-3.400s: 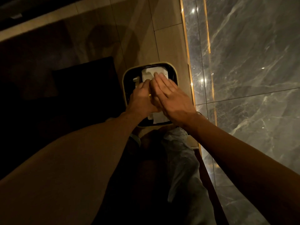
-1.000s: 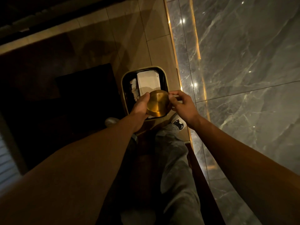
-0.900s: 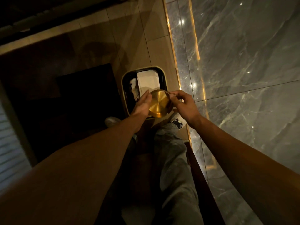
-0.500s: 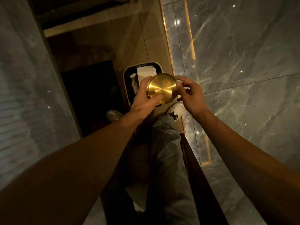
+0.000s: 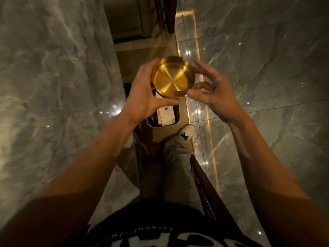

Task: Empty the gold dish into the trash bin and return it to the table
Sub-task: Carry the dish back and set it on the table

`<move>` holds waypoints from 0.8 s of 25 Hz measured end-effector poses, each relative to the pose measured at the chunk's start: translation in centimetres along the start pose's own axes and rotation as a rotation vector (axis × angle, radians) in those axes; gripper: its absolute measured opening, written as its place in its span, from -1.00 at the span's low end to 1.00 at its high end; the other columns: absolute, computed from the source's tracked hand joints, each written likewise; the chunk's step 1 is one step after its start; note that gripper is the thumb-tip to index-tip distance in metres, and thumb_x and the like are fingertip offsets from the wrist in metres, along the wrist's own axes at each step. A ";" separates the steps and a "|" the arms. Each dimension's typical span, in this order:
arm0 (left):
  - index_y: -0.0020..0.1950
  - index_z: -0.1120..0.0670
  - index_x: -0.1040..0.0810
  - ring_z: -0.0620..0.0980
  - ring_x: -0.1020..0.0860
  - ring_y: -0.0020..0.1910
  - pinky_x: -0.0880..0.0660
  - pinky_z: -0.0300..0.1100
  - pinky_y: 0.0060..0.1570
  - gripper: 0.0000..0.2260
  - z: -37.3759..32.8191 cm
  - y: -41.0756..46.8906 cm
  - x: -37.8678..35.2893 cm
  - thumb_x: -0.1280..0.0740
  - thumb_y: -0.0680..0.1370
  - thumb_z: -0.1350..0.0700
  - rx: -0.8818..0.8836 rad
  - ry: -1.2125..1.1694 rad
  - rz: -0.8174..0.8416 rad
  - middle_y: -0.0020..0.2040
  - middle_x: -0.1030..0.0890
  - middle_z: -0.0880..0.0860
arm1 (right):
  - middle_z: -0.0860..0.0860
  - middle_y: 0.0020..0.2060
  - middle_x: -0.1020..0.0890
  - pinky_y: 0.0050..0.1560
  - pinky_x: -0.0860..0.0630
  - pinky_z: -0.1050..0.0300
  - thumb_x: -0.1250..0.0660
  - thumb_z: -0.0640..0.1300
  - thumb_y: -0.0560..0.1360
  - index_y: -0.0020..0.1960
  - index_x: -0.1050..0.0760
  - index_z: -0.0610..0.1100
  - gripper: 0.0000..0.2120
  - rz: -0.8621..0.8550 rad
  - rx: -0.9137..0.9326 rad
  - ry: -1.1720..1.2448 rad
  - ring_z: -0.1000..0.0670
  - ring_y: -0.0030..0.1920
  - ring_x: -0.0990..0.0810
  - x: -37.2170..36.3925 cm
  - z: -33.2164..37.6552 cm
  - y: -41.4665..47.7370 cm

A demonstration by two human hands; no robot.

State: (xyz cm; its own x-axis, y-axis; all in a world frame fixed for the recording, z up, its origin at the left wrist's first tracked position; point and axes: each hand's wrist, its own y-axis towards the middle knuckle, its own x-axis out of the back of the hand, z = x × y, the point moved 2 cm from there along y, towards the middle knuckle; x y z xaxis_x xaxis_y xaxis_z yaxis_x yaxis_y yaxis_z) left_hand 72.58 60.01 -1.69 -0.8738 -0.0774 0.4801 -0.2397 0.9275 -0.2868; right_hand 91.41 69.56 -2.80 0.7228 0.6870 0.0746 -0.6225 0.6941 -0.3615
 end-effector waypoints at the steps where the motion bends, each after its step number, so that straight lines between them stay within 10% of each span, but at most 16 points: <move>1: 0.50 0.10 -0.22 -0.04 -0.35 0.38 -0.41 -0.03 0.36 -0.03 -0.5 -0.2 1.8 -0.60 0.22 -0.10 -0.038 0.027 -0.017 0.41 -0.34 0.07 | -0.04 0.38 -0.42 0.04 -0.63 0.07 -0.54 -0.18 0.35 0.49 -0.27 -0.10 -0.21 0.039 0.029 -0.028 0.01 0.04 -0.62 -0.5 2.0 0.3; 20: 0.45 0.06 -0.34 -0.12 -0.43 0.33 -0.41 -0.24 0.30 -0.06 5.3 -18.5 26.3 -0.64 0.16 -0.14 -0.110 -0.089 -0.391 0.36 -0.43 -0.03 | 0.01 0.25 -0.47 0.08 -0.56 0.18 -0.58 -0.03 0.31 0.43 -0.37 -0.20 -0.22 0.078 0.518 -0.508 0.05 0.16 -0.53 -27.3 17.2 -2.4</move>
State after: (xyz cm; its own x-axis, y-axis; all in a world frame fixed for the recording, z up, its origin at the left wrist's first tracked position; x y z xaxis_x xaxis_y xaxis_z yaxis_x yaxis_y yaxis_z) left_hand 51.84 38.93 11.85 -0.7605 -0.4580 0.4604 -0.5179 0.8554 -0.0046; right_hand 67.95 52.83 12.00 0.5203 0.6665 0.5340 -0.8196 0.5653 0.0930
